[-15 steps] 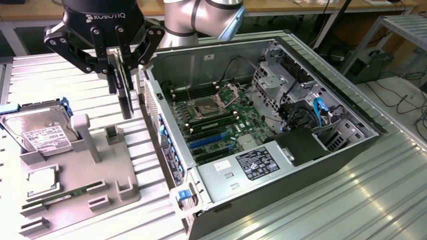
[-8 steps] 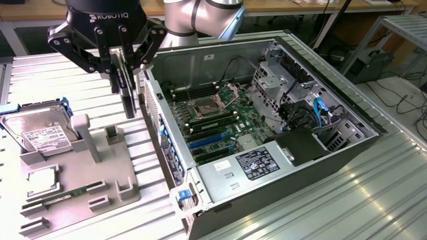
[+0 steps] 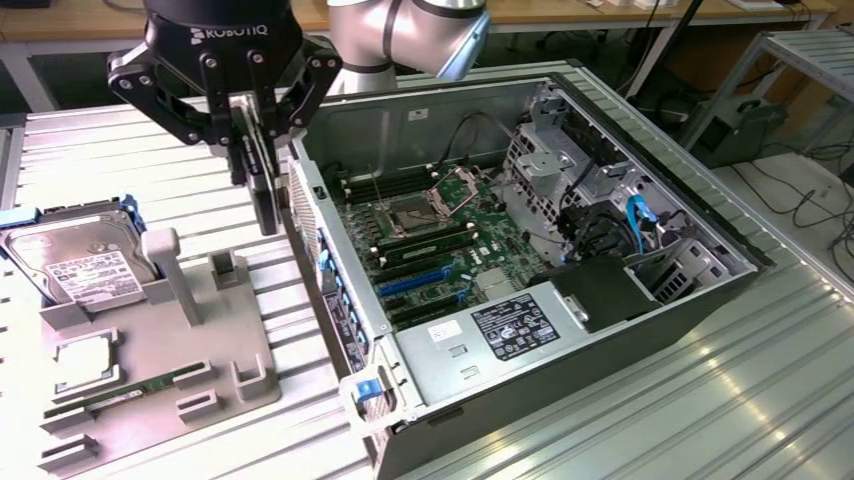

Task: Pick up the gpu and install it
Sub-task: 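Pick up the gpu and move the gpu toward the slot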

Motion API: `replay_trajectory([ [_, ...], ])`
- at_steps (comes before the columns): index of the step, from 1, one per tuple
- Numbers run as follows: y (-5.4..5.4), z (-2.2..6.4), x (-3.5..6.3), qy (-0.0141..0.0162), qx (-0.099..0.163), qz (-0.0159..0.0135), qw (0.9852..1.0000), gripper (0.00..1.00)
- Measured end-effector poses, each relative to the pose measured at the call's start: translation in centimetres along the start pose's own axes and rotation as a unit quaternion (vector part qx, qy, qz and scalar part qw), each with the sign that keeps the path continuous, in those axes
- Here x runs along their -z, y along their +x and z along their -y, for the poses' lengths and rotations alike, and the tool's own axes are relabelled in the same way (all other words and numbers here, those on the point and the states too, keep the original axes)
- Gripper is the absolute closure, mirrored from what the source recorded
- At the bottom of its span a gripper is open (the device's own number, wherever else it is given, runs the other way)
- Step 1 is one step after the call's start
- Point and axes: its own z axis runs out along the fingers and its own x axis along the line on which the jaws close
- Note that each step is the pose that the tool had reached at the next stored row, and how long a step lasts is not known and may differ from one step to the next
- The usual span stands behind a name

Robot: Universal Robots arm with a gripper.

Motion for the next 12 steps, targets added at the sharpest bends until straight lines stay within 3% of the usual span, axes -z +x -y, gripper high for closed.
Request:
replay_trajectory([
  [12,-1.3,0.01,-0.02,0.0000,0.000,0.0000,1.0000,0.72],
])
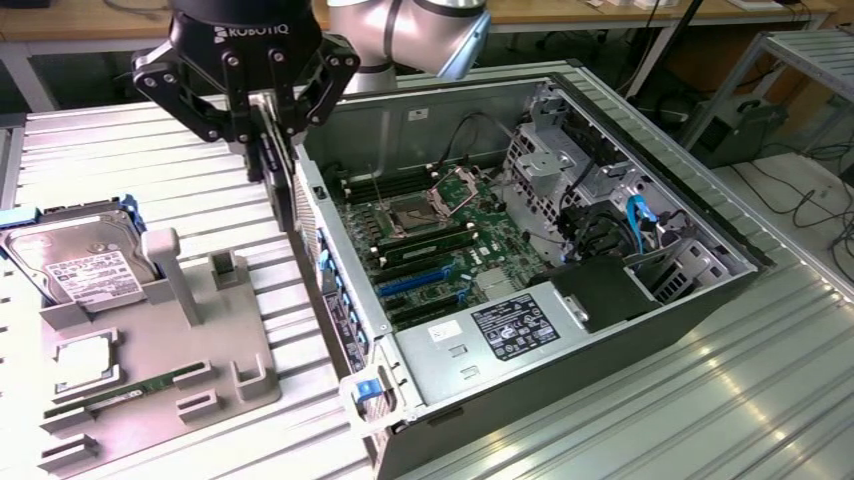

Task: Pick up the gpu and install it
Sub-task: 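Pick up the gpu and move the gpu toward the slot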

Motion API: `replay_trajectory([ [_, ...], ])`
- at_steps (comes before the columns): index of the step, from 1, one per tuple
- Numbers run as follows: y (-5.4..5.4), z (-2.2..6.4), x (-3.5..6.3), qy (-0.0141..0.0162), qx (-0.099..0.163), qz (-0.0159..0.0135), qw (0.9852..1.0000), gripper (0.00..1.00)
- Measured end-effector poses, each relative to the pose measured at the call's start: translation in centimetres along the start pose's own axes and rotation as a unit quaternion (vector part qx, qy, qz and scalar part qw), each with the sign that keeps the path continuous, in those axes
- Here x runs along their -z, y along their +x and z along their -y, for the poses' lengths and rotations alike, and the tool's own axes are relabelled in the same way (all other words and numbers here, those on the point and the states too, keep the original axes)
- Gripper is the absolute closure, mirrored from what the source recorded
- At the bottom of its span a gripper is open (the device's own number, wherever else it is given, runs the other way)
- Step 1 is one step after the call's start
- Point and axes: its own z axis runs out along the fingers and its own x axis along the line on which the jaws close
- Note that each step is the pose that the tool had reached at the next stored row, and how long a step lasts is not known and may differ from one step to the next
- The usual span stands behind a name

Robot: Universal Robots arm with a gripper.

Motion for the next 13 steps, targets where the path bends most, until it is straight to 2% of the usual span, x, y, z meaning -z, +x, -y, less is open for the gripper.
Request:
replay_trajectory([
  [13,-2.1,0.01,-0.04,0.0000,0.000,0.0000,1.0000,0.72],
])
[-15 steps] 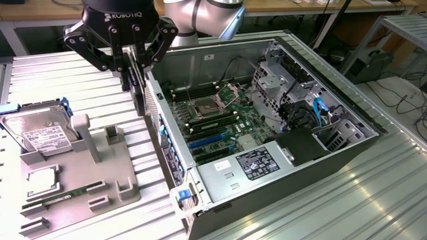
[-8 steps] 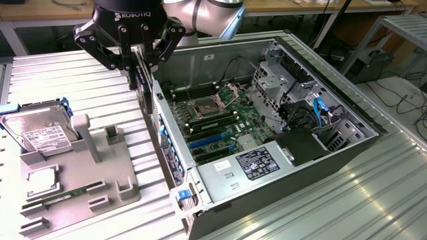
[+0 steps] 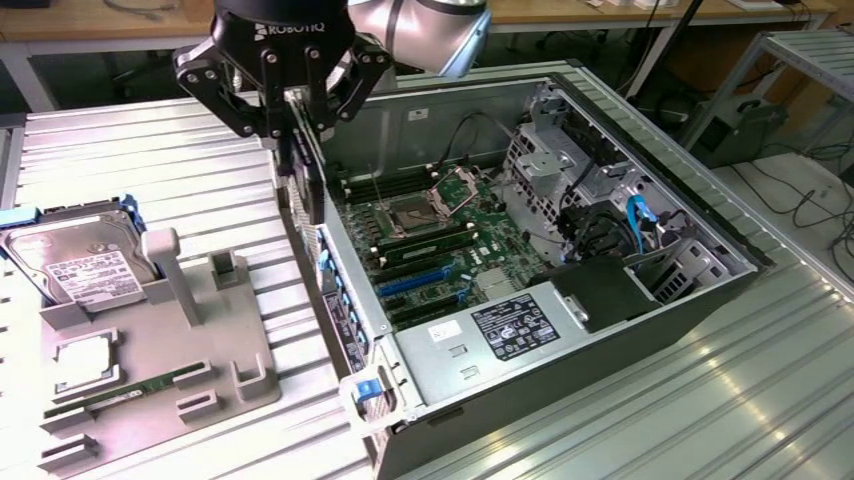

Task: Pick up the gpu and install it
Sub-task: 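Pick up the gpu and move the gpu toward the slot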

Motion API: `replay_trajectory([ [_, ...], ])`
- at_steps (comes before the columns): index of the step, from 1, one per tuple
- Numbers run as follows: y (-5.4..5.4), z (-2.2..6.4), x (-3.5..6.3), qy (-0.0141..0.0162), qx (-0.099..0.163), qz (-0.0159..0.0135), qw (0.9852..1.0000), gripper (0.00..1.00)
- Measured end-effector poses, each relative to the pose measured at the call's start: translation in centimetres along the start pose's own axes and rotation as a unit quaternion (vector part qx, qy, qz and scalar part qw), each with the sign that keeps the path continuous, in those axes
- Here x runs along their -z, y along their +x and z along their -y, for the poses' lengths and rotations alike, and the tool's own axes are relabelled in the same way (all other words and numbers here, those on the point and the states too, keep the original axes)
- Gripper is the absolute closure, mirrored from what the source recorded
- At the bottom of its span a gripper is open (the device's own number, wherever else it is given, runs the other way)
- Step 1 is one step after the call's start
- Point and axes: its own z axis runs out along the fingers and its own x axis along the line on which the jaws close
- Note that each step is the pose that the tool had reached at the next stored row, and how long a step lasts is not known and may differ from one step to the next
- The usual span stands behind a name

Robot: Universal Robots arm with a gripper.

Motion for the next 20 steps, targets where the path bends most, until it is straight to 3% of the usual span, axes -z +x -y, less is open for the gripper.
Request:
replay_trajectory([
  [20,-3.5,0.02,-0.06,0.0000,0.000,0.0000,1.0000,0.72],
])
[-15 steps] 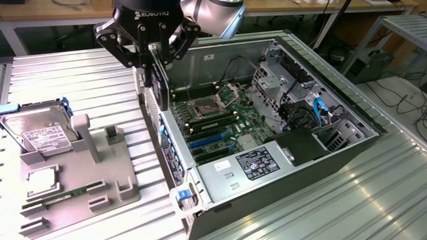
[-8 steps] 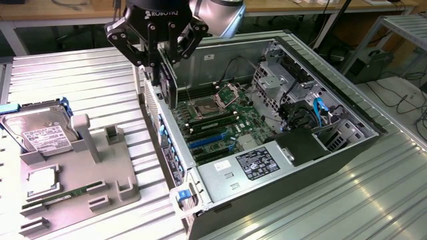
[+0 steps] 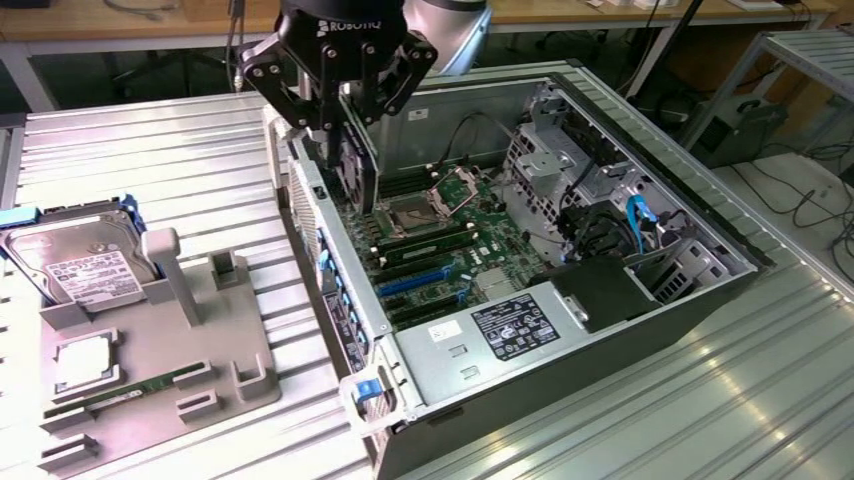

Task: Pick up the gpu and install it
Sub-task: 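Pick up the gpu and move the gpu toward the slot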

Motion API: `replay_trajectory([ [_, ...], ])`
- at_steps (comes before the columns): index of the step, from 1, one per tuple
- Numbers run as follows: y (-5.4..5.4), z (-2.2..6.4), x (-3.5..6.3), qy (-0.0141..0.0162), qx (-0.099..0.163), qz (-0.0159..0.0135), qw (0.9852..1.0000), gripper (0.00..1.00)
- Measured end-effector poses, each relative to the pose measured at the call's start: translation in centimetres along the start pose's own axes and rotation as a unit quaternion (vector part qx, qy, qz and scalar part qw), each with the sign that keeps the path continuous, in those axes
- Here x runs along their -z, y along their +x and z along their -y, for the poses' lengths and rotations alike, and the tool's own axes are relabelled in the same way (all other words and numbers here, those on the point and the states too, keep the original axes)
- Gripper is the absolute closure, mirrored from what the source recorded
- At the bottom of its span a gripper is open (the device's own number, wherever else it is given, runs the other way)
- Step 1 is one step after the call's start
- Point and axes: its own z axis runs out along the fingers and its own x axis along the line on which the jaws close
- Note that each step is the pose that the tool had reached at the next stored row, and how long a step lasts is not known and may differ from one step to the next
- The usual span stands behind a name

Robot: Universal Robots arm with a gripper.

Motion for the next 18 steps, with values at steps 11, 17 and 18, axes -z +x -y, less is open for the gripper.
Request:
replay_trajectory([
  [11,-1.9,0.01,-0.04,0.0000,0.000,0.0000,1.0000,0.72],
  [17,-2.6,0.01,-0.05,0.0000,0.000,0.0000,1.0000,0.72],
  [18,-2.7,0.01,-0.05,0.0000,0.000,0.0000,1.0000,0.72],
])
